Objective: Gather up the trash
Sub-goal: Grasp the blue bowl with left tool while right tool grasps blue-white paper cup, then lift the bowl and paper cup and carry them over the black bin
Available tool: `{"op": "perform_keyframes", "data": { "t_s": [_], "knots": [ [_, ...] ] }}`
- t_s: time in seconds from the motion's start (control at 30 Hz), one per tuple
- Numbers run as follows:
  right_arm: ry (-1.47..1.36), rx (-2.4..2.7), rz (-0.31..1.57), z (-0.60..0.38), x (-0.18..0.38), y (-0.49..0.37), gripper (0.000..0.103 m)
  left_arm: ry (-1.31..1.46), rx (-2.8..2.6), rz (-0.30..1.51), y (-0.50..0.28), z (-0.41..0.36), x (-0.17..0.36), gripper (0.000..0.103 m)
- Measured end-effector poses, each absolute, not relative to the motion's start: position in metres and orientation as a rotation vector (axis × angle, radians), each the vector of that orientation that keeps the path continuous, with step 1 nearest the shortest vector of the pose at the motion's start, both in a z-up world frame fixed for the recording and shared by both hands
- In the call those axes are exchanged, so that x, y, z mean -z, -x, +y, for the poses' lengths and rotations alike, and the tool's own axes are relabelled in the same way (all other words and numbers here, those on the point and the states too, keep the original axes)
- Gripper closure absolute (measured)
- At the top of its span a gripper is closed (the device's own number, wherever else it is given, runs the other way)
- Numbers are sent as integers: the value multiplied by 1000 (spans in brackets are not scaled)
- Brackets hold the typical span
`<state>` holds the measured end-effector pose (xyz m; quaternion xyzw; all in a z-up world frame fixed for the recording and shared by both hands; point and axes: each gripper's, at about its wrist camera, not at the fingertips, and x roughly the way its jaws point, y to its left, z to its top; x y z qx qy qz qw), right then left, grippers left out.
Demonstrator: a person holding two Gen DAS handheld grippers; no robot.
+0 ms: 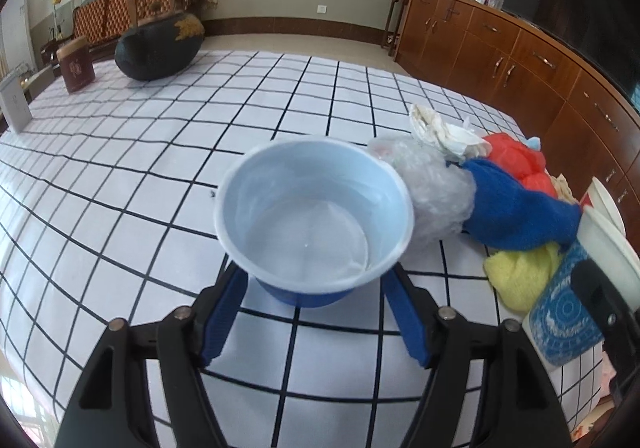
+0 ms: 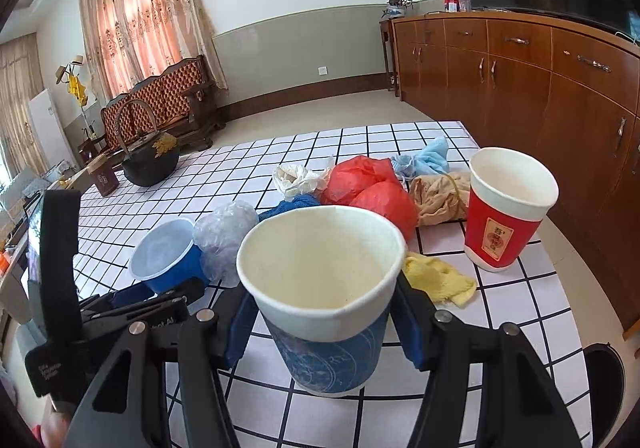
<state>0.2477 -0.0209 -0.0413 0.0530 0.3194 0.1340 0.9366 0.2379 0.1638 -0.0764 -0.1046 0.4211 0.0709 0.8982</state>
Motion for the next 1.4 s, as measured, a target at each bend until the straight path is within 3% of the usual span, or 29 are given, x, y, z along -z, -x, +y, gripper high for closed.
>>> {"op": "perform_keyframes", "data": {
  "t_s": [0.9, 1.17, 1.3, 1.4],
  "knots": [
    [-100, -303, 667, -16, 48, -244, 41, 213, -133, 763, -212, 163, 69, 32],
    [-90, -305, 675, -19, 48, -227, 41, 216, -104, 822, -181, 153, 74, 32],
    [-92, -300, 685, -22, 50, -224, 41, 193, -136, 833, -182, 149, 75, 20],
    [-99, -299, 690, -23, 51, -224, 40, 182, -165, 809, -188, 151, 73, 17]
  ]
}}
